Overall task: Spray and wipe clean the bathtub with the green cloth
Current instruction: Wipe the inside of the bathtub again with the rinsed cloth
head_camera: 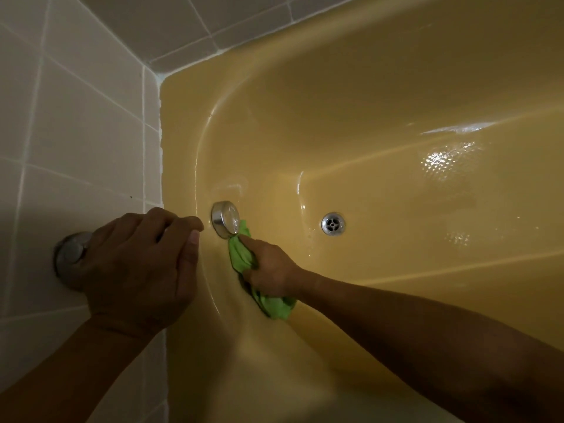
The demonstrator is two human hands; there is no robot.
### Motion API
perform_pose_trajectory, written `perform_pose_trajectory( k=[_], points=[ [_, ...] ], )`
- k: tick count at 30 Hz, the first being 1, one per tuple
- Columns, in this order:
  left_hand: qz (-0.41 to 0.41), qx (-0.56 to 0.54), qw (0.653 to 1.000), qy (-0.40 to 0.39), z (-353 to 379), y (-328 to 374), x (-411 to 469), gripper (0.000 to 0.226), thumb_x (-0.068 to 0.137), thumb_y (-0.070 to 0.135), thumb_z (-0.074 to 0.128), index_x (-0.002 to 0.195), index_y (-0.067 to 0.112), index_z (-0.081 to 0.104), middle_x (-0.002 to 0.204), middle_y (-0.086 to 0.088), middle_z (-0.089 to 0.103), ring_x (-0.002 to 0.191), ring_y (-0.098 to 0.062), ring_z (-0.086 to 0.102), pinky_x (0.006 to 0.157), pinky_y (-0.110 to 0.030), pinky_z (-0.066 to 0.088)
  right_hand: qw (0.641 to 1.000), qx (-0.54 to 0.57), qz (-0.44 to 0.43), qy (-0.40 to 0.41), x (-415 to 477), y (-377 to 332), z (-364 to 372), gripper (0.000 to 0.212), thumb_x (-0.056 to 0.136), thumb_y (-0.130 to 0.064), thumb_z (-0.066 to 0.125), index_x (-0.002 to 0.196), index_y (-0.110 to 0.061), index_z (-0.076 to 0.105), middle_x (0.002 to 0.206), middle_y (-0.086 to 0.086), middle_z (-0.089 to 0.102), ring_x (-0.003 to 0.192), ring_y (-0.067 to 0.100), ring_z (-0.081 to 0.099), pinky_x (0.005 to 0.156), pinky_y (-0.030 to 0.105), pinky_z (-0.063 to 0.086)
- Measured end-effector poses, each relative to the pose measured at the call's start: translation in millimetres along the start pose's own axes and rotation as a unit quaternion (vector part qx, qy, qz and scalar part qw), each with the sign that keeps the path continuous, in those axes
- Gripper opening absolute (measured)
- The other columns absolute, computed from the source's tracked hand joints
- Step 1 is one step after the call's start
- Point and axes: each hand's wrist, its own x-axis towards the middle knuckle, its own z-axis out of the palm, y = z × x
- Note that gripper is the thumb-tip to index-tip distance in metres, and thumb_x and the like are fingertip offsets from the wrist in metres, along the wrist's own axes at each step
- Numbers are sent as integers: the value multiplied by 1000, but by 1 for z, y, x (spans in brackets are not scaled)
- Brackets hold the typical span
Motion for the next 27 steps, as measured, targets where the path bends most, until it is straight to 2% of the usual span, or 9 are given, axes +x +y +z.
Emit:
perform_pose_trajectory(
  k=[4, 6, 8, 13, 16, 20, 24, 27],
  points=[
    [-1, 5, 1000, 4, 1, 0, -1, 38, 104, 29, 44, 106, 7, 75, 90, -17, 68, 76, -40, 59, 72, -46, 42, 987, -115, -112, -2, -29, 11, 11, 87, 90, -14, 63, 163, -16, 16, 147, 15, 47, 125, 32, 48, 102, 39, 44],
    [0, 7, 1000, 11, 3, 0, -2, 39, 104, 28, 44, 106, 6, 75, 91, -18, 68, 76, -41, 59, 72, -47, 43, 975, -177, -135, -25, -39, 24, 17, 86, 92, -16, 60, 163, -15, 12, 148, 14, 44, 122, 33, 47, 99, 42, 47],
    [0, 10, 1000, 13, 4, 0, -2, 37, 104, 28, 45, 106, 5, 75, 92, -19, 68, 76, -41, 59, 72, -47, 44, 967, -217, -118, -66, -42, 40, 19, 85, 95, -19, 58, 163, -16, 7, 152, 12, 39, 127, 34, 44, 103, 45, 46],
    [5, 30, 999, 23, 5, 0, -2, 36, 104, 28, 45, 103, 6, 74, 90, -17, 68, 76, -41, 58, 72, -45, 40, 948, -265, -13, -176, -32, 79, 15, 87, 99, -25, 55, 164, -20, -3, 165, 14, 23, 139, 36, 36, 111, 47, 41],
    [8, 32, 999, 31, 6, 0, -2, 35, 104, 27, 46, 101, 7, 74, 88, -17, 67, 74, -40, 59, 71, -44, 39, 963, -212, 48, -156, -25, 79, 19, 91, 96, -19, 59, 164, -20, 0, 163, 16, 27, 140, 37, 37, 113, 45, 40],
    [2, 27, 999, 35, 6, 0, -3, 35, 104, 28, 45, 100, 7, 74, 88, -16, 67, 74, -40, 58, 71, -42, 39, 990, -76, 97, -72, -4, 50, 25, 90, 93, -16, 63, 164, -13, 7, 157, 20, 37, 139, 37, 42, 111, 37, 40],
    [4, 26, 999, 34, 6, 1, -1, 34, 103, 27, 46, 101, 7, 74, 88, -15, 68, 75, -38, 59, 72, -41, 39, 997, -7, 74, 5, 7, 11, 20, 89, 92, -18, 64, 163, -12, 12, 157, 18, 38, 142, 35, 39, 114, 35, 36],
    [2, 19, 999, 28, 7, -1, -2, 37, 105, 28, 45, 102, 6, 75, 89, -16, 68, 75, -38, 60, 72, -42, 40, 999, 13, 45, 17, -4, -10, 13, 87, 92, -18, 65, 163, -14, 17, 156, 16, 40, 141, 34, 41, 114, 34, 37]
  ],
)
